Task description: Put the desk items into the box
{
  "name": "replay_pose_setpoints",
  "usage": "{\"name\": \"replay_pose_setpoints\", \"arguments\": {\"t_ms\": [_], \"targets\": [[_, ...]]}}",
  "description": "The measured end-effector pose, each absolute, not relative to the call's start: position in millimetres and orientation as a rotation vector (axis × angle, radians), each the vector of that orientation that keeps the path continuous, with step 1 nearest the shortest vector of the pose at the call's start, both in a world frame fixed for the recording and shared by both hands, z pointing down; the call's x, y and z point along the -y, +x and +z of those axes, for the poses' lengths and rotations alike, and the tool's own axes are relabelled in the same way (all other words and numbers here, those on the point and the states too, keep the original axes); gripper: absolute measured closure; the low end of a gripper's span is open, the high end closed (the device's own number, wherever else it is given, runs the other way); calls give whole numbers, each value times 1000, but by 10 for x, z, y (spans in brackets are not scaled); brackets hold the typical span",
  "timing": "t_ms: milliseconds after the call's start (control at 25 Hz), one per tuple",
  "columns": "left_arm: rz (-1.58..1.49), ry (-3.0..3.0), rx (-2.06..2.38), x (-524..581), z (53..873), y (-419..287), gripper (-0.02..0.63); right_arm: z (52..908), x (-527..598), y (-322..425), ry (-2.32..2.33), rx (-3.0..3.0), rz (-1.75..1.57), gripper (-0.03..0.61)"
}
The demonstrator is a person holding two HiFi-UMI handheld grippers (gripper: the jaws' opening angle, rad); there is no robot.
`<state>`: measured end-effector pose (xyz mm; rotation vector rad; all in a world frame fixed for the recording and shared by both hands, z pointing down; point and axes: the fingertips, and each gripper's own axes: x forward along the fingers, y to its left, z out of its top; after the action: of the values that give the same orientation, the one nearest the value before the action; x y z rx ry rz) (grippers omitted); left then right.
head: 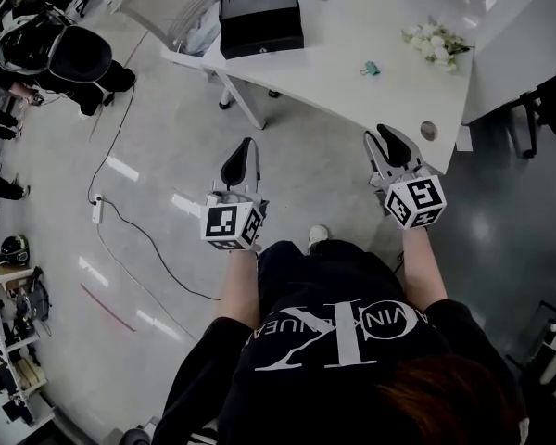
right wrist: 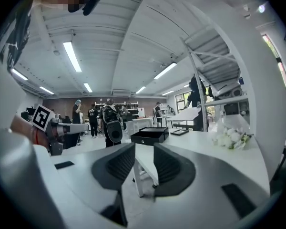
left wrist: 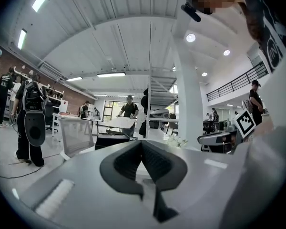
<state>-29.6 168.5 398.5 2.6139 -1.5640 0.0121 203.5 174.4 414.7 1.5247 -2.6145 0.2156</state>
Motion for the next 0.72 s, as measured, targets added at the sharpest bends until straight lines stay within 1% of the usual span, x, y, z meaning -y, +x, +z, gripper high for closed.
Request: {"name": "replay_pose_setpoints", "arguments": {"t_ms": [360,720], "targets": [[51,2645,1502,-1345,4050,-85,603,4251,-1494,2203,1565,2581,269,493],[49,2726,1323,-631,4140,282,603,4374,-1071,2411,1649,2464,308,494]]}}
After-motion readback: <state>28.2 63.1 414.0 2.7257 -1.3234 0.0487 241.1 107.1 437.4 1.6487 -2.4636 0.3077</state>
